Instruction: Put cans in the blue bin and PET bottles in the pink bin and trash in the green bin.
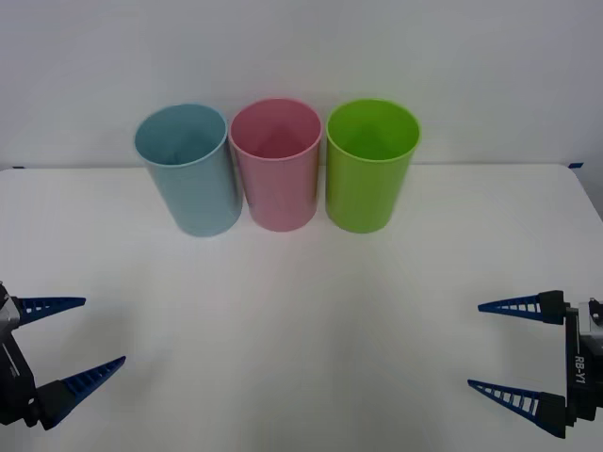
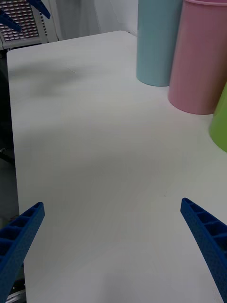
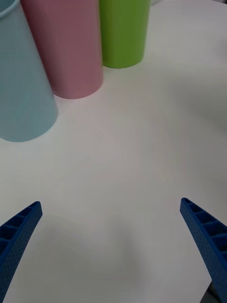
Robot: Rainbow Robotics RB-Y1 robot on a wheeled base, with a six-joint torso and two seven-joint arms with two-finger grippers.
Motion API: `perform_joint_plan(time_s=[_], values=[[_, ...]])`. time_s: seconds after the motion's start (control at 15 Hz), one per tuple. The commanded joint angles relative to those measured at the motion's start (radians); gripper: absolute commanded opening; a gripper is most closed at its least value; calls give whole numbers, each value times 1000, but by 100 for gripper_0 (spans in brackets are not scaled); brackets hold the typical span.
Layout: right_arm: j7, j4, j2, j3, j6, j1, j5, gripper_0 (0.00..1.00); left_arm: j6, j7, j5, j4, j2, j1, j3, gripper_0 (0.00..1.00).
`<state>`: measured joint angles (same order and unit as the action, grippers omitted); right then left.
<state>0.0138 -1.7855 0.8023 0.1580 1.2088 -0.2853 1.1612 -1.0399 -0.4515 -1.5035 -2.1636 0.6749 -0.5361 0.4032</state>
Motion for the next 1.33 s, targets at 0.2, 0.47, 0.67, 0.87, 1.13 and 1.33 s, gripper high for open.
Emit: perform_joint_plan(time_s=[0.2,0.47,0.67,0.87,1.13,1.33], values=[[0,0,0,0,0,0,0,100,-22,-39,-3,1,-2,-1,-20,100],[0,0,0,0,0,0,0,100,-22,-44,11,1,-2,7,-53,100],[0,0,0,0,0,0,0,100,-22,-38,11,1,-2,15,-70,100],[0,0,0,0,0,0,0,100,-23,-41,5,1,-2,28,-93,100],[0,0,0,0,0,0,0,100,-37,-44,0,2,-3,42,-107,100],[0,0,0,0,0,0,0,100,-49,-50,-6,2,-2,50,-112,100]])
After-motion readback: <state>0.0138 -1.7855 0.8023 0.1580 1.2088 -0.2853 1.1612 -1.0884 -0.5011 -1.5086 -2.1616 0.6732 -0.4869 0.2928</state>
